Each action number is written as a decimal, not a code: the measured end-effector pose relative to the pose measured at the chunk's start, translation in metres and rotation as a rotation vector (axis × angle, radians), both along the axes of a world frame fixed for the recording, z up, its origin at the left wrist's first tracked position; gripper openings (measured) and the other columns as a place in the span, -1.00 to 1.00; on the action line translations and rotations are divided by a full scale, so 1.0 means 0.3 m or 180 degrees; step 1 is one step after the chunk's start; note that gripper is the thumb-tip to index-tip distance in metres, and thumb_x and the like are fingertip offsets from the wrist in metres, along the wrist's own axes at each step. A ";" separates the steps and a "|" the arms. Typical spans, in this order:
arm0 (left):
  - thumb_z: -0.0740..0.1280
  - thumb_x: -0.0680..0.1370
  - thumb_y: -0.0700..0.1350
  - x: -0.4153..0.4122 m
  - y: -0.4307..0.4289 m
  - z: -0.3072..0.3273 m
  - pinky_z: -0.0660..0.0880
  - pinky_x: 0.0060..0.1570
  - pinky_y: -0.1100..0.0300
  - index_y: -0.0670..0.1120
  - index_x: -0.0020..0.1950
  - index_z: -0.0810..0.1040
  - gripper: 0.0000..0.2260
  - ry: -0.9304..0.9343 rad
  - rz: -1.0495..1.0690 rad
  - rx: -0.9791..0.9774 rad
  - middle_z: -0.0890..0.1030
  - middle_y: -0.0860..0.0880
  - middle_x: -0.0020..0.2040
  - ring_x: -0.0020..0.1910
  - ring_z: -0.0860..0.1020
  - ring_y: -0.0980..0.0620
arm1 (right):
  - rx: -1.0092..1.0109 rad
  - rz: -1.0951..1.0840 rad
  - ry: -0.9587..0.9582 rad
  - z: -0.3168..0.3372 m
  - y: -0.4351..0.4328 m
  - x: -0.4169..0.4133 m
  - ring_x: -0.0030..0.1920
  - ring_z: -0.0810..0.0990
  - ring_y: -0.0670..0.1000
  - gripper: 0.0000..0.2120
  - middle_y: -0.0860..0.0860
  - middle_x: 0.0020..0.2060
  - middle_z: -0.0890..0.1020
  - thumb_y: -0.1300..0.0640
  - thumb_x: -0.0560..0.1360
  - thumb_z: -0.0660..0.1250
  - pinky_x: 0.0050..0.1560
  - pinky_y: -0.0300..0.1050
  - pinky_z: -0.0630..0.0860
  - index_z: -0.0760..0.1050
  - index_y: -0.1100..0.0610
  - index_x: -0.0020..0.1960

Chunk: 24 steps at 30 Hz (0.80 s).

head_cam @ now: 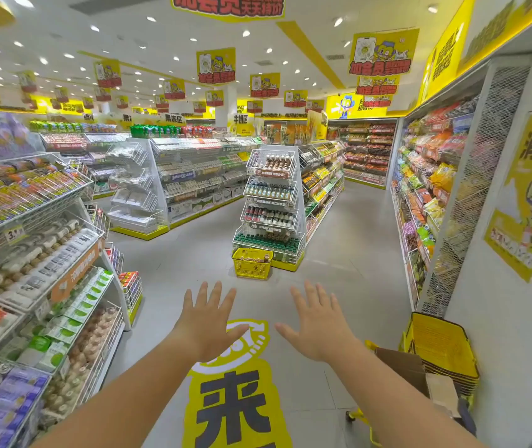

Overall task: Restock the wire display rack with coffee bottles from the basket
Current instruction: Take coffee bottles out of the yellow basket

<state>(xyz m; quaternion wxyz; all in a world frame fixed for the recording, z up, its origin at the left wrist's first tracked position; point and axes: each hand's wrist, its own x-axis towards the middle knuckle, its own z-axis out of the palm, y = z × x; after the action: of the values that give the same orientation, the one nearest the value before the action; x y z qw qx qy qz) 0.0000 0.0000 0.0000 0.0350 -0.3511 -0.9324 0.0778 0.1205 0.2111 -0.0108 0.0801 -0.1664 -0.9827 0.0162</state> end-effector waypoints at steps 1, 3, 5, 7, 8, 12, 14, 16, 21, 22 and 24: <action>-0.17 0.59 0.41 0.002 0.017 0.001 -0.19 0.54 -0.28 0.01 0.66 -0.28 -0.23 0.0030 -0.0004 0.0000 -0.20 -0.14 0.67 0.63 -0.23 -0.26 | 0.0007 0.0014 0.0023 0.002 0.021 0.001 0.60 -0.20 0.17 -0.14 0.13 0.62 -0.15 -0.46 0.52 -0.06 0.55 0.20 -0.19 -0.14 0.00 0.64; -0.17 0.59 0.42 0.003 0.058 0.001 -0.19 0.55 -0.28 0.02 0.66 -0.28 -0.23 0.0062 0.0024 -0.0002 -0.20 -0.14 0.67 0.63 -0.23 -0.25 | 0.0057 0.0007 0.0037 0.000 0.070 -0.002 0.60 -0.20 0.17 -0.15 0.14 0.62 -0.14 -0.45 0.52 -0.06 0.55 0.21 -0.19 -0.13 0.00 0.64; -0.17 0.58 0.43 0.000 0.097 -0.006 -0.20 0.54 -0.28 0.02 0.66 -0.28 -0.22 0.0083 0.0029 0.0018 -0.20 -0.14 0.67 0.63 -0.23 -0.25 | 0.0079 0.0041 0.0052 -0.008 0.120 -0.013 0.60 -0.19 0.18 -0.15 0.14 0.62 -0.13 -0.45 0.52 -0.06 0.55 0.21 -0.19 -0.13 0.00 0.64; -0.17 0.58 0.43 0.003 0.137 -0.016 -0.21 0.54 -0.28 0.02 0.66 -0.27 -0.22 0.0061 0.0066 -0.0034 -0.20 -0.14 0.67 0.63 -0.24 -0.25 | 0.0079 0.0088 0.0048 -0.022 0.158 -0.026 0.60 -0.20 0.18 -0.15 0.14 0.62 -0.13 -0.46 0.52 -0.06 0.54 0.21 -0.19 -0.14 0.00 0.64; -0.17 0.58 0.44 -0.004 0.158 -0.021 -0.21 0.54 -0.29 0.02 0.66 -0.26 -0.21 0.0057 0.0093 -0.0076 -0.21 -0.14 0.67 0.62 -0.24 -0.25 | 0.0091 0.0095 0.0031 -0.029 0.180 -0.035 0.60 -0.21 0.18 -0.15 0.13 0.62 -0.14 -0.46 0.52 -0.06 0.54 0.21 -0.20 -0.14 0.00 0.64; -0.16 0.57 0.45 -0.046 0.241 -0.043 -0.23 0.54 -0.29 0.03 0.67 -0.23 -0.21 -0.0034 0.0123 -0.0098 -0.22 -0.14 0.67 0.62 -0.27 -0.25 | 0.0039 0.0111 0.0029 -0.068 0.258 -0.091 0.59 -0.22 0.19 -0.16 0.12 0.62 -0.15 -0.44 0.53 -0.05 0.54 0.21 -0.18 -0.13 -0.01 0.64; -0.16 0.57 0.45 -0.093 0.280 -0.056 -0.24 0.54 -0.29 0.03 0.67 -0.23 -0.20 -0.0050 0.0115 -0.0083 -0.23 -0.14 0.67 0.62 -0.27 -0.25 | 0.0001 0.0118 0.0011 -0.086 0.294 -0.139 0.59 -0.22 0.19 -0.16 0.12 0.62 -0.16 -0.44 0.53 -0.05 0.54 0.21 -0.18 -0.14 -0.01 0.64; -0.16 0.56 0.46 -0.159 0.319 -0.069 -0.23 0.53 -0.29 0.04 0.67 -0.23 -0.20 -0.0038 0.0121 -0.0080 -0.22 -0.14 0.67 0.62 -0.27 -0.25 | -0.0001 0.0109 -0.0022 -0.096 0.332 -0.203 0.59 -0.22 0.19 -0.16 0.12 0.62 -0.15 -0.44 0.53 -0.05 0.55 0.21 -0.18 -0.14 0.00 0.64; -0.17 0.56 0.46 -0.384 0.415 -0.094 -0.22 0.54 -0.30 0.03 0.66 -0.24 -0.19 -0.0009 0.0103 -0.0083 -0.22 -0.14 0.67 0.62 -0.26 -0.24 | -0.0032 0.0077 -0.0085 -0.105 0.427 -0.409 0.60 -0.18 0.19 -0.16 0.12 0.62 -0.11 -0.44 0.53 -0.04 0.54 0.20 -0.18 -0.12 -0.01 0.64; -0.17 0.56 0.46 -0.438 0.435 -0.094 -0.21 0.54 -0.30 0.03 0.66 -0.24 -0.19 0.0002 0.0111 -0.0074 -0.21 -0.14 0.67 0.62 -0.25 -0.24 | -0.0030 0.0070 -0.0078 -0.100 0.444 -0.459 0.60 -0.17 0.19 -0.16 0.13 0.62 -0.10 -0.44 0.53 -0.03 0.53 0.20 -0.18 -0.12 -0.01 0.64; -0.16 0.56 0.46 -0.550 0.475 -0.086 -0.19 0.53 -0.30 0.02 0.67 -0.23 -0.19 0.0035 0.0110 -0.0054 -0.18 -0.14 0.67 0.63 -0.23 -0.23 | 0.0011 0.0074 -0.0064 -0.081 0.480 -0.566 0.60 -0.14 0.20 -0.16 0.14 0.62 -0.07 -0.44 0.53 -0.02 0.54 0.21 -0.16 -0.13 0.00 0.64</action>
<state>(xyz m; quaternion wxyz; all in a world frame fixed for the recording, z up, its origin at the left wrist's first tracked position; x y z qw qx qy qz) -0.1650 0.1425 -0.0257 0.0358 -0.3347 -0.9375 0.0883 -0.0493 0.3551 -0.0351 0.0704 -0.1550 -0.9853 0.0137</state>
